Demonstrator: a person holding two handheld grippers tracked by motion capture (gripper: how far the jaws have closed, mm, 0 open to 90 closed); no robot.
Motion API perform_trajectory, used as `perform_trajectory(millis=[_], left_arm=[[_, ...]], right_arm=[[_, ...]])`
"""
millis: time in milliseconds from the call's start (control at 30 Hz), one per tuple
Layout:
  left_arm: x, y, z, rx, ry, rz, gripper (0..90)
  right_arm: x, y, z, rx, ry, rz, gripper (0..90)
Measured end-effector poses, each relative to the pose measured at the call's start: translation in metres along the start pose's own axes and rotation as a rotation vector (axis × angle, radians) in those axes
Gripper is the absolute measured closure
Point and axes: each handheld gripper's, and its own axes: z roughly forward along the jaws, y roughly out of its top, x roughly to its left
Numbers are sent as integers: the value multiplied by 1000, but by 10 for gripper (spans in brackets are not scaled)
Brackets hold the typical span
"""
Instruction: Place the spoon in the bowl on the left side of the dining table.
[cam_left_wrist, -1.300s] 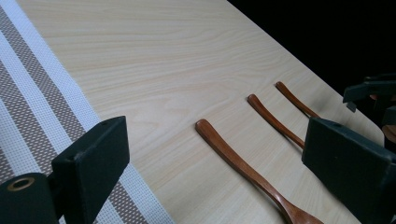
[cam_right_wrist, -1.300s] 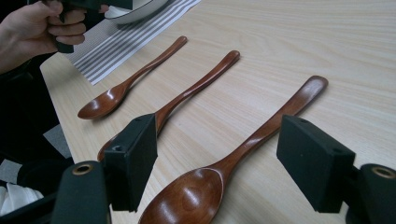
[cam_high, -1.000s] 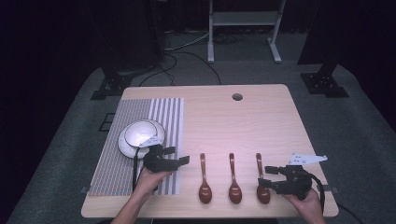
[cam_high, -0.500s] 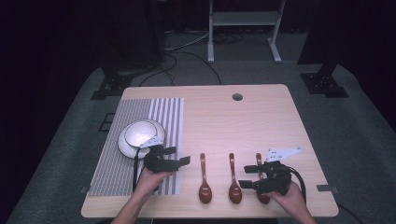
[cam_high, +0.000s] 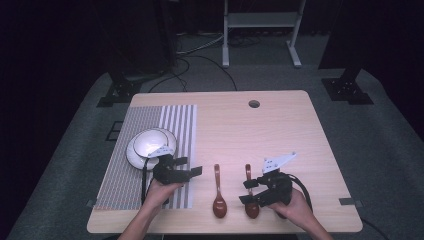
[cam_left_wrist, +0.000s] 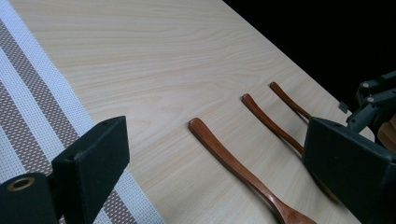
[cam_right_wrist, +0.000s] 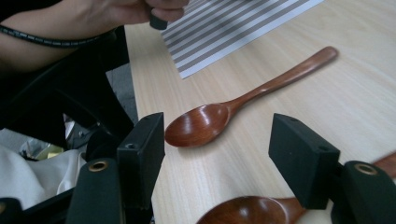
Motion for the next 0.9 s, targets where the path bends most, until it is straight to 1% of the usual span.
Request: perform_trajectory(millis=[67,133,200,267,300,333,433,567,667,800,900], left_arm=[[0,0,0,3,-3,-2,66],[0,0,1,4,-6,-4,66],[0,0,1,7,-5,-4,66],[-1,0,1,7,-5,-6,66],[0,0,1,7,-5,-6,66],[0,0,1,6,-6,-6,66],[0,-1,1,9,-2,-10,66],[1,-1,3,21,0,-17,67],[1,-2,4,23,-2,-20,66],[0,-2,5,32,-8,-17,66],[0,-3,6,31,-10,-20,67]], right_arm=[[2,3,6,25,12,-14,379],[5,6,14,50,33,-25,417],[8,9,22,81,44,-48,477],[12,12,31,111,38,-66,529],[14,13,37,134,31,-84,562],[15,14,40,145,30,-93,577],[17,14,50,173,49,-99,649],[20,15,62,205,79,-109,715],[23,15,70,227,91,-118,735],[23,13,78,250,89,-130,734],[24,9,84,273,71,-139,711]])
